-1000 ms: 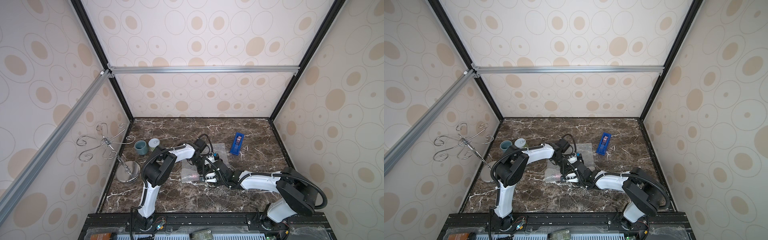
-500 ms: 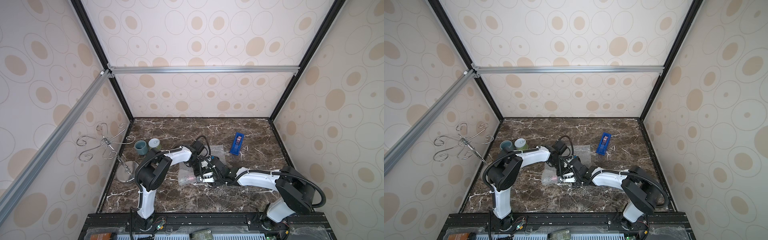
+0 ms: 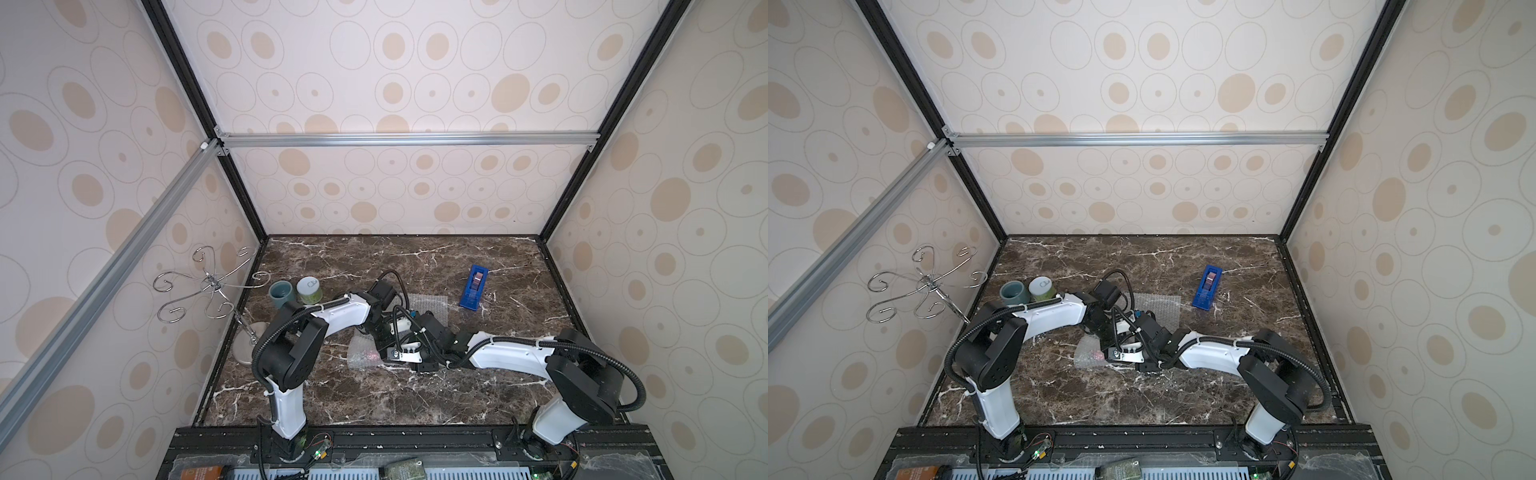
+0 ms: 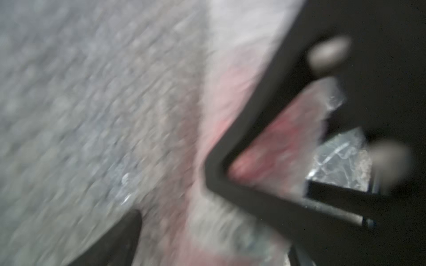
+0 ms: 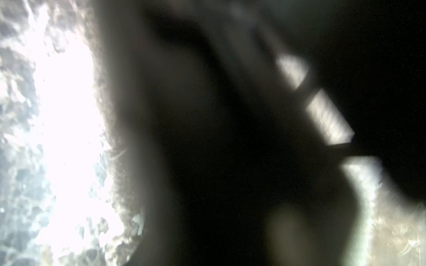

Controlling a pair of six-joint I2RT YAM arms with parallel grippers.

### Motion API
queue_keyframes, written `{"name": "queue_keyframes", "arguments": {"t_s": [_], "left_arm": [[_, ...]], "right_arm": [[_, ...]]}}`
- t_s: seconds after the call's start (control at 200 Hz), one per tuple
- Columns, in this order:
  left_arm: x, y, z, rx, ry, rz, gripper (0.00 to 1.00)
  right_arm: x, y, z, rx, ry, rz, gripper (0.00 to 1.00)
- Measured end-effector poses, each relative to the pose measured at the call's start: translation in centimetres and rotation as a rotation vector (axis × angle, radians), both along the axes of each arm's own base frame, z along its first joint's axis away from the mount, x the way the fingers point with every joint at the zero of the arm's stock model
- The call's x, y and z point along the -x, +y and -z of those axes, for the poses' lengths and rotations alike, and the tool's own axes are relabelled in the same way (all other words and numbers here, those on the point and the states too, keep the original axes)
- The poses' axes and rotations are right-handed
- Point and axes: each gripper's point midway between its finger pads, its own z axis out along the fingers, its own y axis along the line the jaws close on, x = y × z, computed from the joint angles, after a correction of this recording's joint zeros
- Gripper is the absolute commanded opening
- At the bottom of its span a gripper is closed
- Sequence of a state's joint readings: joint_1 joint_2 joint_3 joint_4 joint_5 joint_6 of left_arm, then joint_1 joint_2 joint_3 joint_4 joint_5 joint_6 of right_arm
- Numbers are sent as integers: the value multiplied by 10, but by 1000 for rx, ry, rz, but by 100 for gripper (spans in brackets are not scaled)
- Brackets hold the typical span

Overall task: Wrap wine bottles in bubble wrap
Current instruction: Wrap the wine bottle in bubble wrap.

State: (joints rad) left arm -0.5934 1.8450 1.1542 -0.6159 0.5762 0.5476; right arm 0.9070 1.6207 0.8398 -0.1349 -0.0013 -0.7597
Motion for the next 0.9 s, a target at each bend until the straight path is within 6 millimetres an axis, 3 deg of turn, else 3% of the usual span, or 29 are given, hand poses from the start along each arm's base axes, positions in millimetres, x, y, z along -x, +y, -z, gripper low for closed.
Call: {"name": "queue_keyframes", "arguments": {"t_s": [0.245,0.51,0.675,0.9], "left_arm": [[-2,5,-2,-15,-18,-13,100],[-16,27,-13,-9,-48,-102,100],[-17,43,-9,-43,-14,-147,100],[-11,44,-3,-40,53,-158,100]], "right_arm": [[-1,2,0,-15,4,13,10],[-9,15,-10,-96,-21,40,8],[-10,4,-2,-90,-13,79,7],[-10,3,-1,-90,-10,86,5]]}}
